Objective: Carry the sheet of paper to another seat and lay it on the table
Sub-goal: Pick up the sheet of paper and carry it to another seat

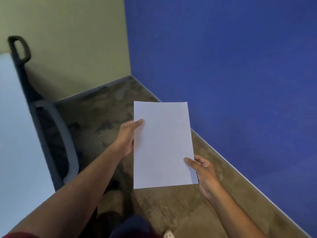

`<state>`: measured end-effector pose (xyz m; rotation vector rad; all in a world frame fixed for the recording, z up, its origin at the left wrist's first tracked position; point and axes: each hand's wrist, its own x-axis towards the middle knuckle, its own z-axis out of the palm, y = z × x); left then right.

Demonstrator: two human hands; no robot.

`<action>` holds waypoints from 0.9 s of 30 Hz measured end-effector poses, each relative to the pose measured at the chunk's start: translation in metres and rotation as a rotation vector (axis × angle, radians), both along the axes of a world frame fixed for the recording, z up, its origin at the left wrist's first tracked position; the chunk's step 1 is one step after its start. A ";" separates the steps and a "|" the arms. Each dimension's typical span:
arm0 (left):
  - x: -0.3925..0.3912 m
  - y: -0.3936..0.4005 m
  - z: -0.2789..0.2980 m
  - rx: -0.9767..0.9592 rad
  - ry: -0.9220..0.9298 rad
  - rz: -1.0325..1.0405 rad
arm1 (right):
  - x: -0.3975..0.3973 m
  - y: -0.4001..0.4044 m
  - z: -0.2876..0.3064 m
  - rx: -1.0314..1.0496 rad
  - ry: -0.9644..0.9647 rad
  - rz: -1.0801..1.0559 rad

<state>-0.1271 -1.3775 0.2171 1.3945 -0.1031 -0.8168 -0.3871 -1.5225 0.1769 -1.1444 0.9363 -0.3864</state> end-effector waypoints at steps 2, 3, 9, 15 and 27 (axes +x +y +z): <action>0.028 -0.003 0.005 0.002 0.011 0.079 | 0.042 -0.023 0.004 0.001 -0.003 0.071; 0.044 -0.005 0.006 0.004 0.003 0.121 | 0.065 -0.032 0.005 0.002 -0.005 0.107; 0.156 -0.015 0.001 -0.008 0.002 0.317 | 0.214 -0.077 0.000 0.011 -0.027 0.279; 0.286 -0.032 0.005 -0.040 0.016 0.412 | 0.362 -0.108 0.010 0.004 -0.022 0.360; 0.492 -0.004 0.011 -0.083 -0.034 0.623 | 0.632 -0.128 0.007 0.041 -0.028 0.600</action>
